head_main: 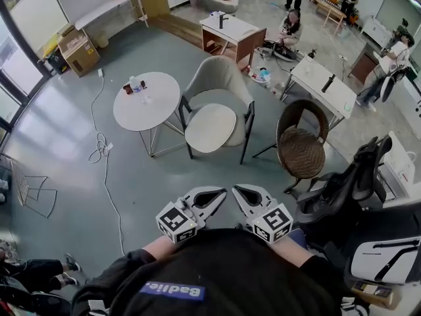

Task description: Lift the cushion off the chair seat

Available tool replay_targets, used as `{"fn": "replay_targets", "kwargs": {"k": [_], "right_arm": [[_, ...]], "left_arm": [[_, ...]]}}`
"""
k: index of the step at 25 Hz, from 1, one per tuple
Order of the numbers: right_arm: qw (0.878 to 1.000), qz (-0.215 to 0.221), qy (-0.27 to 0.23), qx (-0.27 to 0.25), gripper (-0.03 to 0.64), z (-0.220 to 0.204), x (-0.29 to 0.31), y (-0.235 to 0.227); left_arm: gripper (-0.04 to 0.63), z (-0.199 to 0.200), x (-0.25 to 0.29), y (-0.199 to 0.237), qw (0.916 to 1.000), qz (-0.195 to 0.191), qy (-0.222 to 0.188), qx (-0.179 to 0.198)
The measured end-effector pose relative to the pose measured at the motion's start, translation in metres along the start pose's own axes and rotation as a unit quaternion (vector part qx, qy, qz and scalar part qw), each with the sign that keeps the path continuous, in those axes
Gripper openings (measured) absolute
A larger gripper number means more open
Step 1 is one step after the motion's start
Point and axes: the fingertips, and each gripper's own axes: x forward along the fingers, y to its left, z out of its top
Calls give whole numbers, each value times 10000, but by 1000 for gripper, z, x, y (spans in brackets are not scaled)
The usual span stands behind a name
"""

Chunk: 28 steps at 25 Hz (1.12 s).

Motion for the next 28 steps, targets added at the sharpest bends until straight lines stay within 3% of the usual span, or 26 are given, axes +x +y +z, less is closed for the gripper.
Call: {"fn": "replay_targets", "kwargs": {"k": [13,20,28], "right_arm": [[9994,341,-74,48,28,-2,-10,-20],[9984,554,-20,67,28,-13,-24,-34],[9990,452,-12,64,28,-11,-16,-55]], "left_arm": [[15,-6,23,0,9996,265,34,95],[15,-7,31,1,9969,779,-118,-25],[15,-8,36,24,9956,901,-219,-98]]}}
